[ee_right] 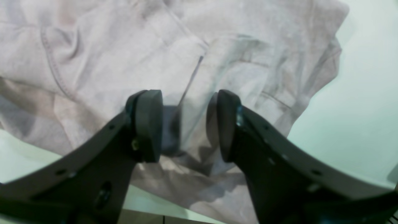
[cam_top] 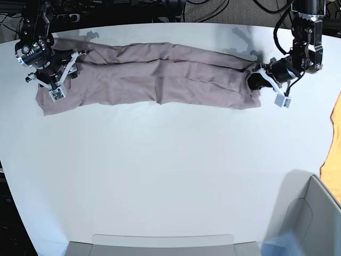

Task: Fold the T-shirt properly
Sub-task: 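Grasp the strip's end with the left gripper and fold it toward the right gripper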

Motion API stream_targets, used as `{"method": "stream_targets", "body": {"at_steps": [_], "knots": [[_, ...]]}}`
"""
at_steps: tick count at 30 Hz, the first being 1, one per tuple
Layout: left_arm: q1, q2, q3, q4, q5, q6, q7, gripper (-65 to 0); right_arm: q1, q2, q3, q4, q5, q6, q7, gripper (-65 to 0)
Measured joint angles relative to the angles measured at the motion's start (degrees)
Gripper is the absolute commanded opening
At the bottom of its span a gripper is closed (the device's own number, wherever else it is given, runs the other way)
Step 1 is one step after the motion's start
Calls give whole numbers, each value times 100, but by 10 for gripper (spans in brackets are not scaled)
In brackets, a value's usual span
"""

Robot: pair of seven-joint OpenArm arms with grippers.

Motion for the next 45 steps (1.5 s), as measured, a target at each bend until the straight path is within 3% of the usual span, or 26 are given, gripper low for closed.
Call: {"method": "stream_targets", "body": {"at_steps": [6,16,20,29,35,45], "knots": [[79,-90,-1217,-79,595,170,155,-650,96,-70,0,11,28,-2,17,-367],[195,-7,-1722,914,933,219,476,-650,251,-310,481,92,2,0,4,-367],[374,-2,-1775,1622,960,223,931,-650,247,-317,496,120,13,-2,2,-367],[339,1095,-1670,3392,927,223,1908,-650,236,-317,485,120,2,0,-2,-367],[348,1539,-776,3438,962,225,1923,-650,238,-304,485,120,2,0,0,-367],[111,2385,90,3432,1008,264,1698,-650,238,-293,485,120,4,0,0,-367]]}}
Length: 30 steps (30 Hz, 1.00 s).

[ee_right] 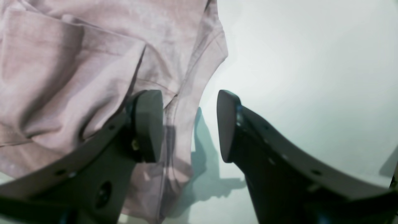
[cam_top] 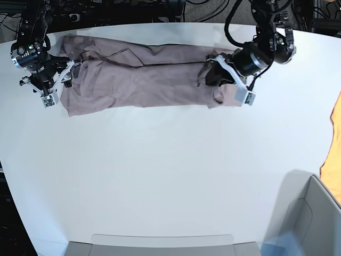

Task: Fold the T-shirt properly
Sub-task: 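Grasp the strip's end with the left gripper and fold it toward the right gripper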

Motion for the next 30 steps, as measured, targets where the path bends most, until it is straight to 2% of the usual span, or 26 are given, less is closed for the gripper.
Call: {"method": "stream_targets", "body": {"at_steps": [5,15,16,18,20,26,30], "knots": [[-52,118,258,-66,11,-2,-186,-650,-2,0,-2,0,-2,-2,0,-367],[-129,144,269,-267,20,-2,-422,-650,-2,0,-2,0,0,0,0,-367],[-142,146,269,-310,2,0,-422,-639,-2,-2,-2,0,-2,0,-2,-367],[-129,127,376,-350,44,15,-407,-520,-2,-2,-2,0,-2,0,0,-366],[-111,98,498,-348,37,17,-400,-465,-2,0,-2,0,0,-2,0,-366],[-85,118,516,-343,-42,15,-400,-503,-2,0,-2,0,-2,0,-2,-366],[-111,116,459,-343,-96,15,-417,-566,-2,0,4,0,2,0,-2,-367]]}}
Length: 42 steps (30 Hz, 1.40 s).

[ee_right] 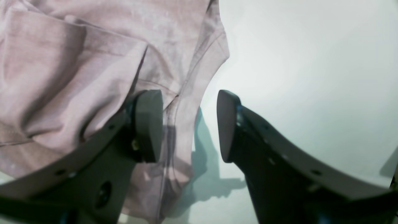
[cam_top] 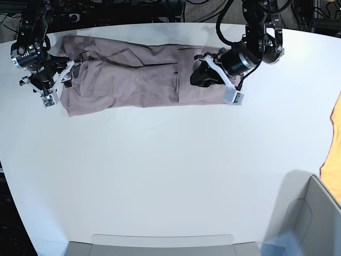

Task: Fold the T-shirt properly
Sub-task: 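Grasp the strip's end with the left gripper and fold it toward the right gripper, then grasp the strip's other end with the right gripper and push it inward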

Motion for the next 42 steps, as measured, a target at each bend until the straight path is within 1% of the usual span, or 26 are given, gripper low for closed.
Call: {"method": "stream_targets", "body": {"at_steps": [1,3,6,7,8,10,13,14,15,17,19,20,24,29,31,34,36,39,40,42], "knots": [[-4,-2,0,0,9,2,-9,-594,2,2,28,0,107,0,0,-367],[-15,0,-129,0,2,-22,2,-650,9,2,247,-2,671,2,-4,-367],[0,9,-509,0,13,4,-4,-650,20,28,955,-103,1845,0,24,-367],[2,-17,-570,0,11,4,-7,-650,20,81,1167,-302,2264,-26,24,-367],[4,-35,-603,0,13,2,-2,-650,-7,140,1283,-538,2555,-37,20,-367],[17,-28,-614,0,11,2,0,-650,-98,363,1274,-1150,2981,11,-46,-367],[31,2,-603,-2,7,-17,20,-650,-83,511,1311,-2055,3342,-31,-39,-367],[63,-2,-605,0,9,-13,15,-650,-81,516,1314,-2271,3388,83,-48,-367],[98,-4,-605,0,7,-15,-9,-650,-81,520,1314,-2476,3471,282,-24,-367],[177,-7,-605,0,11,-13,0,-650,-61,470,1309,-2813,3589,789,4,-367],[205,-4,-586,-2,11,-13,15,-650,35,474,1307,-3115,3733,1060,63,-367],[203,0,-568,-2,9,-15,11,-650,120,481,1309,-3263,3775,1121,105,-367],[197,-7,-575,-2,9,-13,-2,-650,361,444,1196,-3582,3864,1156,251,-367],[192,-2,-570,-2,9,-13,-2,-650,424,389,481,-3506,4006,1204,350,-367],[188,-2,-570,-2,9,-13,-4,-650,424,302,437,-3373,3921,1209,339,-367],[197,-2,-577,-2,9,-13,0,-650,382,35,411,-3051,3786,1213,258,-367],[219,-4,-579,-2,9,-15,-4,-650,365,-11,166,-2959,3812,1211,258,-367],[299,-11,-575,-2,11,-9,4,-650,492,2,-186,-2973,3810,1200,256,-370],[310,-9,-570,-2,11,-11,17,-650,542,15,-275,-2973,3738,1200,254,-379],[319,-4,-570,-2,9,-15,7,-650,577,13,-378,-2924,3545,1198,278,-438]]}}
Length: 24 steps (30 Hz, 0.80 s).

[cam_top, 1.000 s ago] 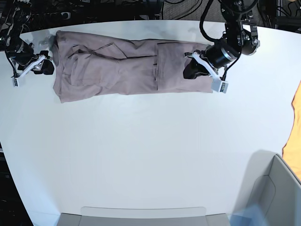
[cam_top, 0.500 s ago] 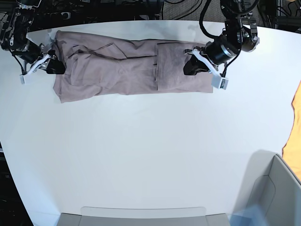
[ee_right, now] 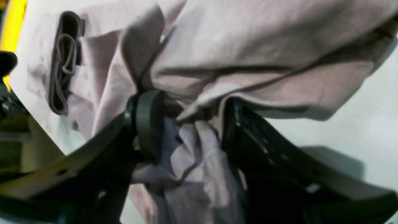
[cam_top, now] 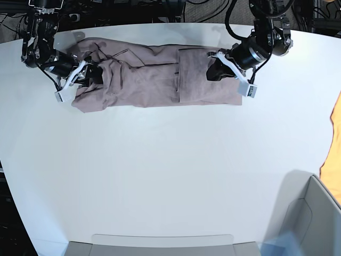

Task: Fold the T-shirt properly
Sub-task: 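Grasp the strip's other end with the right gripper and push it inward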

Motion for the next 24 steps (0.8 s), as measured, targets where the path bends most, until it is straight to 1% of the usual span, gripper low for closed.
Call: {"method": "stream_targets", "body": {"at_steps": [1,2,3,4,10,12,15,18,20,24], "knots": [[-2,0,0,0,2,2,0,-650,33,2,-39,2,-114,0,22,-480],[-2,0,-2,0,0,2,-9,-650,81,-7,-57,-4,-214,0,11,-534],[-2,-2,-4,0,0,2,-7,-650,114,-31,-57,-13,-345,-2,2,-602],[0,0,-9,0,0,0,-4,-650,138,-57,-57,-13,-426,-9,4,-650],[125,-2,-20,0,2,0,0,-650,341,-70,-9,-15,-848,0,-28,-650],[116,-2,-20,0,0,0,9,-650,446,-138,374,-44,-1038,2,-111,-650],[109,-4,-26,0,0,-2,-9,-650,651,-103,966,-76,-1663,2,-151,-650],[120,-4,-28,0,0,-2,13,-650,892,63,1373,-61,-2590,-61,-229,-650],[122,-13,-28,0,2,0,13,-650,975,151,1432,35,-3010,-90,-293,-650],[160,-11,-28,0,0,-2,11,-650,1005,66,1366,866,-3425,-109,-398,-650]]}}
